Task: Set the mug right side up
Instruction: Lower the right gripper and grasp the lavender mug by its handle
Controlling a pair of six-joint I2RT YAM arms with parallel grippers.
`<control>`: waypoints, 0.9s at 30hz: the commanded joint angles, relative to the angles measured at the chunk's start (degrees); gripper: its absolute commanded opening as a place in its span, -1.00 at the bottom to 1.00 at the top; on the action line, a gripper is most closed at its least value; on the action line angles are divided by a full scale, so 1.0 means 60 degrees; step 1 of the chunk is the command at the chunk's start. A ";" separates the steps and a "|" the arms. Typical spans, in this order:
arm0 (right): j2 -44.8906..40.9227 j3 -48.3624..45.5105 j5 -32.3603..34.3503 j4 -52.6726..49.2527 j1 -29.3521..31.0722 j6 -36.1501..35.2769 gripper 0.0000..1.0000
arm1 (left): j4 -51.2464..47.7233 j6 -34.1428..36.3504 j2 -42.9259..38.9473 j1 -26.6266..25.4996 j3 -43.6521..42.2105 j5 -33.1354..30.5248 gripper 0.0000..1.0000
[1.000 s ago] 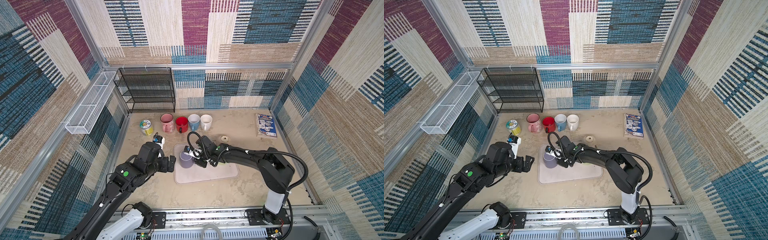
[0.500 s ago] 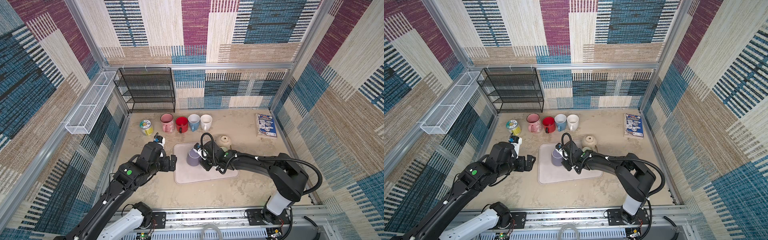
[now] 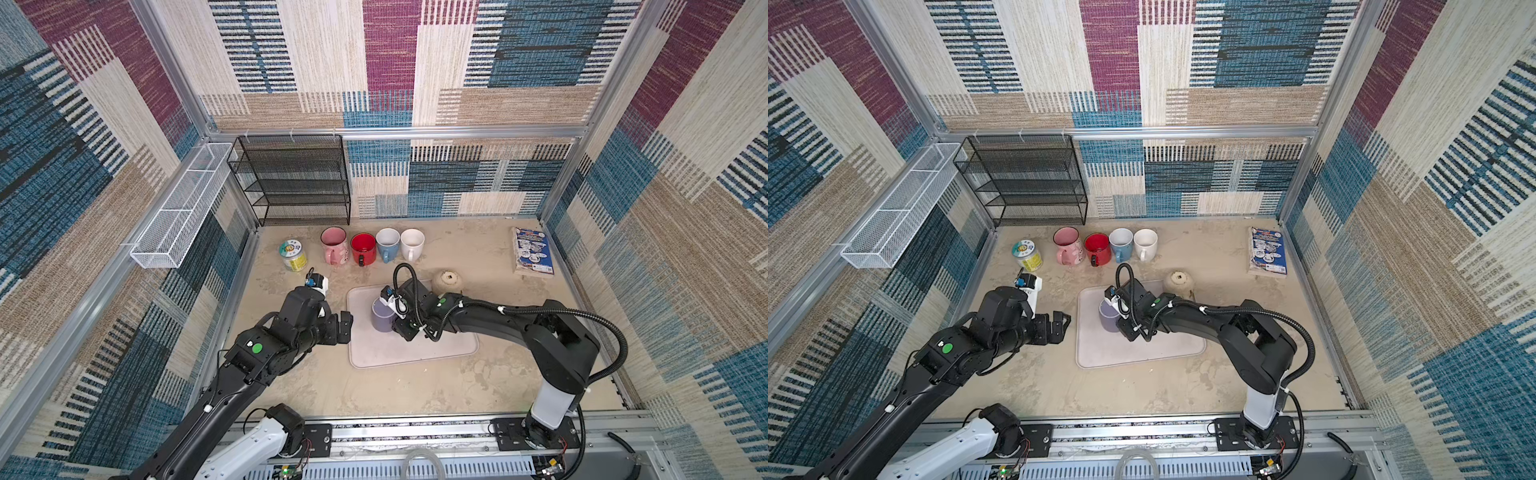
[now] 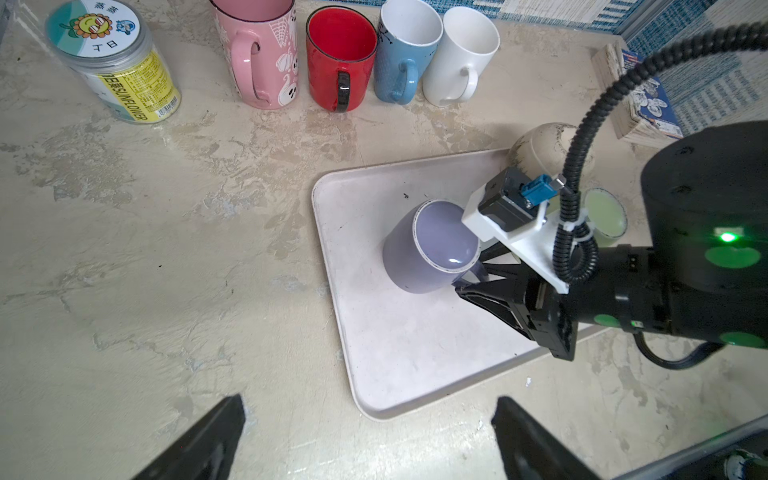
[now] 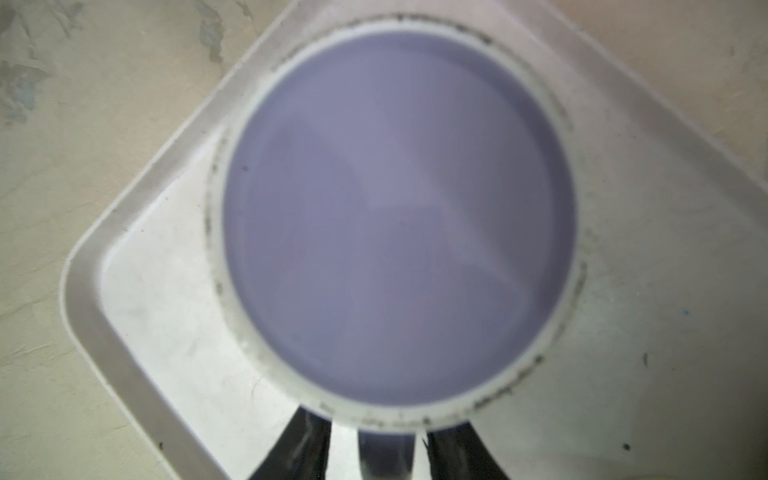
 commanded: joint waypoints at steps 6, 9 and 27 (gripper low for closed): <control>0.0538 0.0595 0.0387 -0.0553 0.0015 0.0350 -0.37 | 0.0204 -0.0108 -0.0055 -0.0001 -0.0029 0.0055 0.97; 0.0601 0.0782 0.0382 -0.0660 0.0012 0.0332 -0.37 | 0.0221 -0.0111 -0.0058 -0.0001 -0.0048 0.0054 0.97; 0.0628 0.1022 -0.0001 -0.0729 0.0026 0.0269 -1.00 | 0.0420 -0.0276 0.0050 -0.0001 -0.0320 0.0297 0.97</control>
